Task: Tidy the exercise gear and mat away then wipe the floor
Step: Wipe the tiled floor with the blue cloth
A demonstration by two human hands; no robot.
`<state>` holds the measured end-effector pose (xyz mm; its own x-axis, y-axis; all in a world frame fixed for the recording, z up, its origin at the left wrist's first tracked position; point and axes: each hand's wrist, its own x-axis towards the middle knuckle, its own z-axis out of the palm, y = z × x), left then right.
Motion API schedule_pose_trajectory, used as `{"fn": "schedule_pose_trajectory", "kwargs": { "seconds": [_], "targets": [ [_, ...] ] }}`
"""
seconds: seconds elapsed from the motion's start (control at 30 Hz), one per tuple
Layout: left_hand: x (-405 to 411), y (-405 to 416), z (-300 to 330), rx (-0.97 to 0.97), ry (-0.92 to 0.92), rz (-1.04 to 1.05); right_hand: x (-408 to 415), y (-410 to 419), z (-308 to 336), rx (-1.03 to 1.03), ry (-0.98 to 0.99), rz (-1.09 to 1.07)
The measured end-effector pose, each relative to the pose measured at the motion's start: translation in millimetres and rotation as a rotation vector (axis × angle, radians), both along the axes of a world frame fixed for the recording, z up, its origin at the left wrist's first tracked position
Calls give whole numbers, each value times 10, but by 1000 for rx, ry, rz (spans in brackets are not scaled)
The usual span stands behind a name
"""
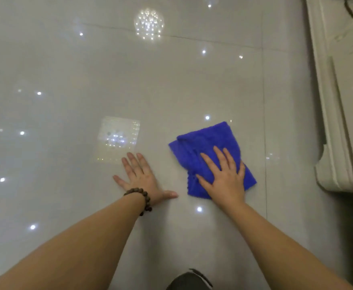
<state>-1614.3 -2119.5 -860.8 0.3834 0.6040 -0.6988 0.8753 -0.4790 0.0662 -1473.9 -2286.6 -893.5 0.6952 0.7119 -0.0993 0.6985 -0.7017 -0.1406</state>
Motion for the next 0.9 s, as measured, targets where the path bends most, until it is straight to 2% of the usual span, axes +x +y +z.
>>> {"fn": "schedule_pose_trajectory", "kwargs": {
  "seconds": [0.1, 0.17, 0.23, 0.33, 0.37, 0.4, 0.43, 0.47, 0.57, 0.6, 0.63, 0.67, 0.7, 0.8, 0.83, 0.87, 0.9],
  "targets": [
    [-287, 95, 52, 93, -120, 44, 177, 158, 54, 4, 91, -336],
    [-723, 306, 131, 183, -112, 197, -41, 450, 91, 1, 107, -384],
    [-1320, 564, 221, 223, -36, 429, -518, 783, 74, 33, 69, -128],
    [-2164, 809, 342, 234, 36, 697, -1427, 1230, 45, 69, 49, 609],
    [-2384, 844, 363, 228, 38, 747, -1610, 1375, 42, 48, 48, 816],
    [-2574, 865, 367, 220, 40, 782, -1696, 1538, 24, 44, 35, 931],
    [-2740, 874, 365, 216, 49, 803, -1718, 1709, 0, 58, 17, 929],
    [-2892, 883, 347, 216, 64, 822, -1705, 1874, -10, 67, 16, 819],
    [-3248, 893, 233, 220, 96, 918, -1654, 2324, 9, 55, 91, 243],
    [-3309, 886, 201, 203, 92, 947, -1759, 2465, 29, 43, 129, 113],
    [-3342, 862, 173, 177, 83, 967, -1940, 2557, 55, 19, 140, 82],
    [-3367, 828, 129, 150, 66, 983, -2164, 2610, 65, 25, 116, 191],
    [-3382, 801, 82, 126, 44, 995, -2389, 2633, 41, 74, 81, 407],
    [-3445, 792, -19, 77, -10, 996, -2607, 2759, -85, 89, 35, 1237],
    [-3469, 794, -32, 65, -19, 990, -2520, 2954, -88, 80, 49, 1357],
    [-3487, 794, -41, 49, -25, 986, -2406, 3163, -78, 64, 65, 1335],
    [-3502, 792, -56, 32, -29, 985, -2291, 3383, -72, 64, 60, 1191]
  ]
}}
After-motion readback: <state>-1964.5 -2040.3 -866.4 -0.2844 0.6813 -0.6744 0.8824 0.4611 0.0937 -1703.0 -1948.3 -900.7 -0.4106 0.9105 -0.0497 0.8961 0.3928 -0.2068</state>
